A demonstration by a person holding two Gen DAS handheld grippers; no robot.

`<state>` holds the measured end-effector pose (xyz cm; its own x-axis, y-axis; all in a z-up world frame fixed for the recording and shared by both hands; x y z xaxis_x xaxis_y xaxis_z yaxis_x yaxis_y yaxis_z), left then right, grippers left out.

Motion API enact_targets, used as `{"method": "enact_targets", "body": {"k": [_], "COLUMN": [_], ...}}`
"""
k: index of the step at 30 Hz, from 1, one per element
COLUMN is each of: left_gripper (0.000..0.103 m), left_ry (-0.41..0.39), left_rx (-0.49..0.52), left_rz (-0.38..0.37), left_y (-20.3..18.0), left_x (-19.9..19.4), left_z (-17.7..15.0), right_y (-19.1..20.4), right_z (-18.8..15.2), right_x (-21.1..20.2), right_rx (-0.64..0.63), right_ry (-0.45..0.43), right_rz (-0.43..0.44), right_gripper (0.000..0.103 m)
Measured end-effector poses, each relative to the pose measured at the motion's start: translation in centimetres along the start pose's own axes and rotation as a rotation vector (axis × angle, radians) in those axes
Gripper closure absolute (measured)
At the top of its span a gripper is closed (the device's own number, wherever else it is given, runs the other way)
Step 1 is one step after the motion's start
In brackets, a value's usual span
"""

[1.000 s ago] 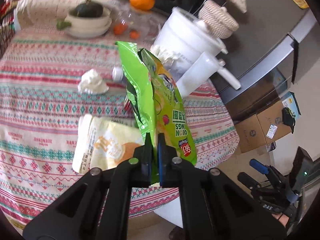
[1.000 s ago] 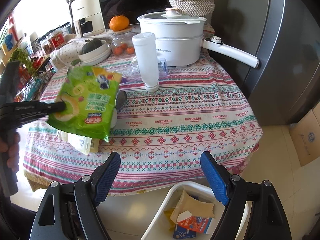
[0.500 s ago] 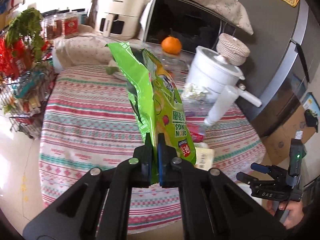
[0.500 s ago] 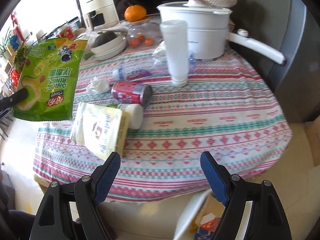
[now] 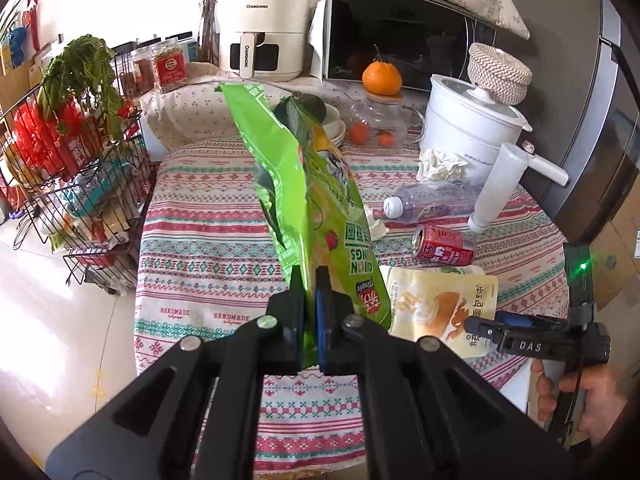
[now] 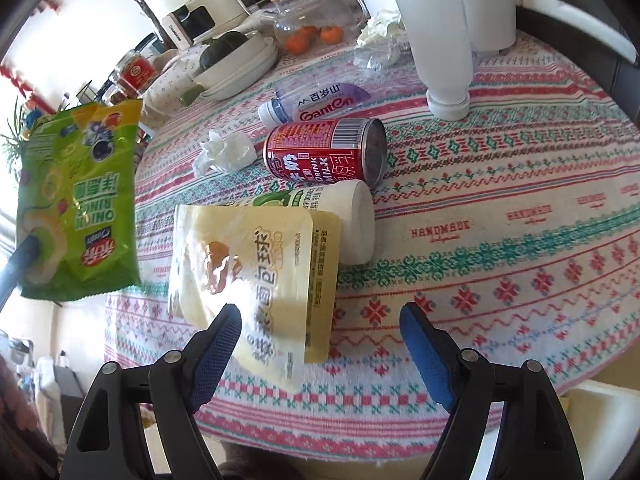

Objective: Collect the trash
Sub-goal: 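Lift the onion-rings bag with the left tool while the right tool grasps the cream snack pouch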

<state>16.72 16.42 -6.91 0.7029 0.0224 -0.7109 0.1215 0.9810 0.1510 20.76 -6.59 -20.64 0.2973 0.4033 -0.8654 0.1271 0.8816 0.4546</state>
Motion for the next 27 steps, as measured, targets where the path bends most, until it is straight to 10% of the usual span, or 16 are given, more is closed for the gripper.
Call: {"method": "enact_targets", "body": {"k": [5, 12, 27], "left_gripper": [0.098, 0.098, 0.098], "left_ry": [0.02, 0.022, -0.025], "left_rx": [-0.003, -0.006, 0.022], "left_rz": [0.004, 0.012, 0.013], "left_y": [0.4, 0.4, -0.7], "left_x": [0.5, 0.5, -1.0], "left_z": [-0.6, -0.7, 0.0], "right_y": [0.5, 2.1, 4.1], "right_z": [0.1, -0.1, -0.3], "right_x": [1.0, 1.3, -6.2], "right_rx": [0.022, -0.02, -0.201], "right_ry": [0.029, 0.046, -0.099], "right_rz": [0.083, 0.126, 0.108], "right_gripper": [0.041, 0.091, 0.099]}}
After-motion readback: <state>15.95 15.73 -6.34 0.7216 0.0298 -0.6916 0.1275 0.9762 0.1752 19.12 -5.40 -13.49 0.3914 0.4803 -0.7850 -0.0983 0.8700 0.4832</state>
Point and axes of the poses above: each gripper's, at about its wrist camera, not at the fingertips, and x roughly the way its jaws point, y to its left, z to its top, the point moved 7 cm from there along x, roughly the way its jaws point, and after that the axes turned 15 degrees about x, right-handed, at the moved point
